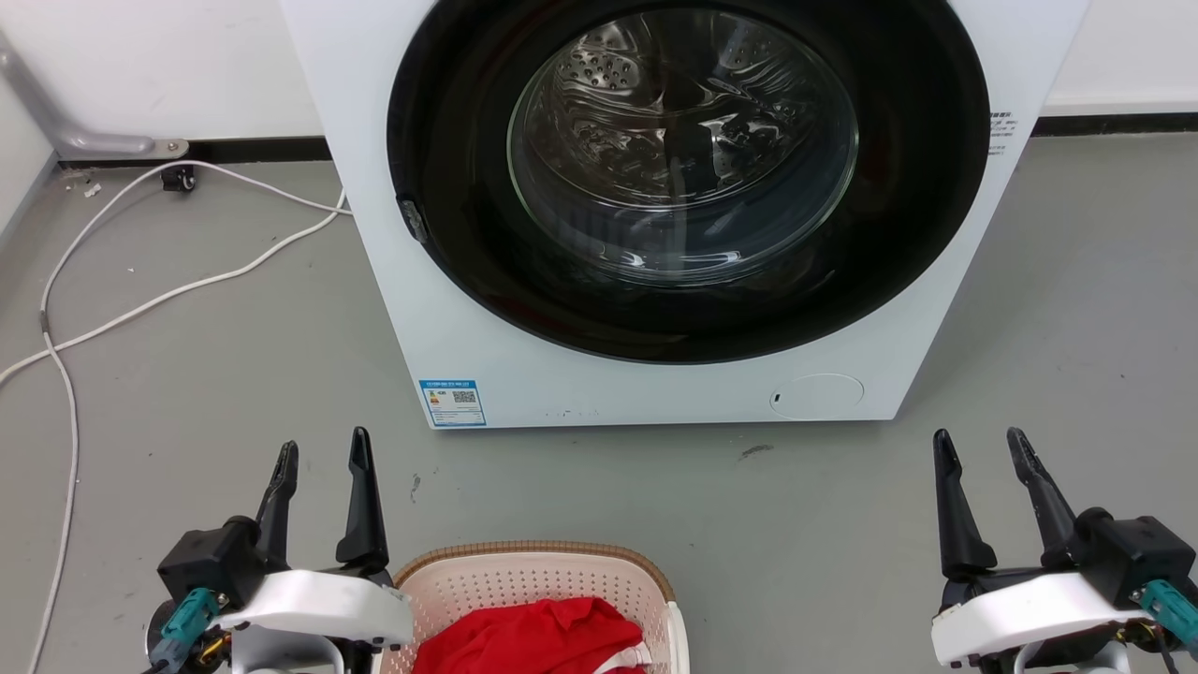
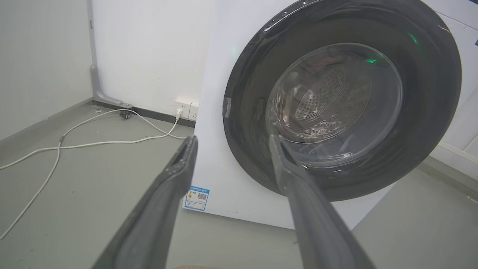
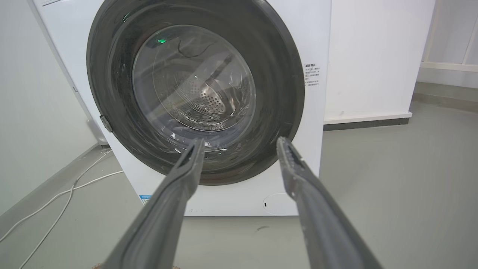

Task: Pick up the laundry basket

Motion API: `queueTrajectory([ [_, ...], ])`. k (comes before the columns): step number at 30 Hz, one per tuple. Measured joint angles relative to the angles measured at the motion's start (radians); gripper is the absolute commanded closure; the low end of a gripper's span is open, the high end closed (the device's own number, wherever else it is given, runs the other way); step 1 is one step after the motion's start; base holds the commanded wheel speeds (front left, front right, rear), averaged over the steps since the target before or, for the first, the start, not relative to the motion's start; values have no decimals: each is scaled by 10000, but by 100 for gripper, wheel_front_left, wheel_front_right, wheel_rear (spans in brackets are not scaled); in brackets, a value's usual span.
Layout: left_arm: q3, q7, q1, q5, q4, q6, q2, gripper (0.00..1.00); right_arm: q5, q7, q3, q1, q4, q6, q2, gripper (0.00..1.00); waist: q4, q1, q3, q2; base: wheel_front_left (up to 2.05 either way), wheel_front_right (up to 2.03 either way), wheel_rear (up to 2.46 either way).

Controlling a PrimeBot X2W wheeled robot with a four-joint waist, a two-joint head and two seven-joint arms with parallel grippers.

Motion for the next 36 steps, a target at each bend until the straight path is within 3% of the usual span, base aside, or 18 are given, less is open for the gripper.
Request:
queueTrajectory([
  [36,-8,-617,311,2401,142,50,12,0,-1691,-627,-138,207,-38,0,-2,0,-13,0,-51,0,0,0,0],
])
